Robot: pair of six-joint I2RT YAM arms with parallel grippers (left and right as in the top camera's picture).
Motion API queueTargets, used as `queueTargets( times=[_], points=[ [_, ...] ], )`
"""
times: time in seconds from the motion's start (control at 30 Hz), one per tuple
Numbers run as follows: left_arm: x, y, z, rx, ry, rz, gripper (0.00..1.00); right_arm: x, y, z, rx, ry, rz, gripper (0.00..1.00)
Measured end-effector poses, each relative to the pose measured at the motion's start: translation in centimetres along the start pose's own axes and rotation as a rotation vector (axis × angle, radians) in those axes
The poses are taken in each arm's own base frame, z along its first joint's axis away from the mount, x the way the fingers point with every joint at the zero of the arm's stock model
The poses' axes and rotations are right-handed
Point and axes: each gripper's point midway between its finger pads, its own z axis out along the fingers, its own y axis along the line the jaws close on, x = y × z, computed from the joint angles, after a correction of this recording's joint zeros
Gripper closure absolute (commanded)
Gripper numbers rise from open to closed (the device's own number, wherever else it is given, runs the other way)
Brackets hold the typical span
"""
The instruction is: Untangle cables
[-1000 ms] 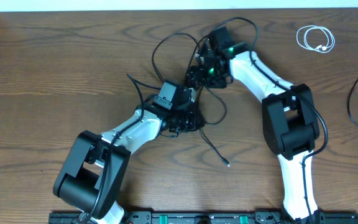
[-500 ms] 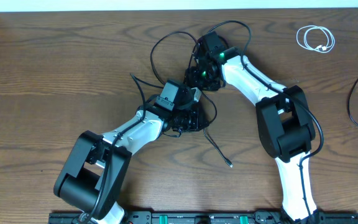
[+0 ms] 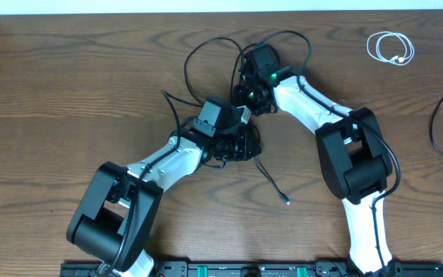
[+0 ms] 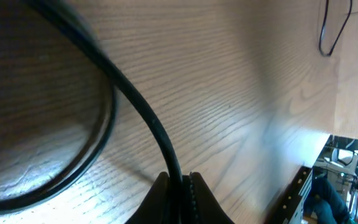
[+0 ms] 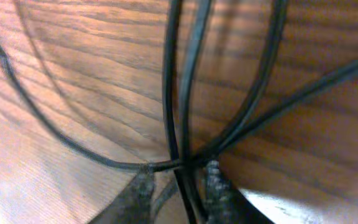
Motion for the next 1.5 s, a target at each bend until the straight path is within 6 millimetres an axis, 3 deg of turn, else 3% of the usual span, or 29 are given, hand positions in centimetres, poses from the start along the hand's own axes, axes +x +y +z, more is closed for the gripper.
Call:
queueTargets(
  times=[0.13,0.23,0.33,0.43,0.6,0.8,0.9,1.1,1.2,1.3,1.5],
  points=[
    [-0.1,0.1,-0.1,0.003,-0.002,-0.004,0.92,0.2,-0.2,0.2,0.006,0.005,0.014,0.91],
    [-0.3,0.1,-0.3,0.013,-0.002,-0.010,0.84,0.2,-0.2,0.2,0.006,0.004,0.020,0.99],
    [-0.6,0.3,-0.7,0.023,-0.008,-0.011,0.72,0.2,-0.4,0.3,0.013,0.003,0.031,0.99],
    [-1.2,0.5,-1.3,0.031,-0.024,-0.021,0.68,0.2,-0.3,0.3,0.011,0.001,0.030,0.99],
    [-3.7,3.5,-3.7,-0.007,-0.111,-0.100,0.62,0.2,-0.3,0.3,0.012,0.004,0.031,0.99],
    [-6.2,5.9,-8.0,-0.033,-0.224,-0.170,0.60,0.2,-0.3,0.3,0.012,0.004,0.031,0.99],
    [-7.6,6.7,-12.1,-0.068,-0.328,-0.199,0.60,0.3,-0.3,0.3,0.012,0.006,0.030,0.99],
    [-8.0,9.2,-19.0,-0.213,-0.490,-0.260,0.56,1.3,-1.2,-0.6,0.054,0.046,-0.006,0.99],
    [-7.9,10.4,-21.3,-0.288,-0.550,-0.292,0.55,2.0,-2.6,-2.0,0.111,0.062,-0.039,0.99],
    [-8.0,11.3,-22.9,-0.344,-0.596,-0.296,0.55,1.2,-3.8,-5.2,0.153,0.031,-0.070,0.99],
    [-7.9,12.1,-23.6,-0.388,-0.615,-0.300,0.55,-2.1,-3.2,-16.7,0.177,-0.191,-0.111,0.99]
  ],
)
